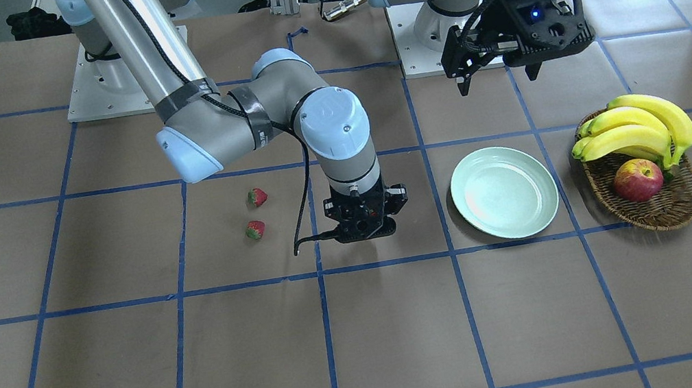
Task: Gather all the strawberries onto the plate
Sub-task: 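Carry the strawberry toward the plate with the right gripper and release it on the table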
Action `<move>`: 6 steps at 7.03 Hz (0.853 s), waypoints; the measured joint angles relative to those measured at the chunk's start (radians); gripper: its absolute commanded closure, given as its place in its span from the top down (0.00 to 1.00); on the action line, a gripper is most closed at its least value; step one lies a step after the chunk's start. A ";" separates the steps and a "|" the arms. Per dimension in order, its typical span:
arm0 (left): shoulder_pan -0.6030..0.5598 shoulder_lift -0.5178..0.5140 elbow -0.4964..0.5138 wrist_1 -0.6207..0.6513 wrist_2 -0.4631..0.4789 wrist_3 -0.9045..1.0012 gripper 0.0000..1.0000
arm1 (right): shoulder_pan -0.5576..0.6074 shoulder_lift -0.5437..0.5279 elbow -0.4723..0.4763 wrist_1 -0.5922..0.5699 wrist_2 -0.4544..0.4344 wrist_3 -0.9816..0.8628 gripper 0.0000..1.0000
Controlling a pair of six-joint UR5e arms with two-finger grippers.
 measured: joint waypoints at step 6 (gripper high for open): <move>-0.001 -0.002 -0.001 0.000 0.002 0.000 1.00 | 0.026 0.015 0.016 -0.003 -0.025 0.009 1.00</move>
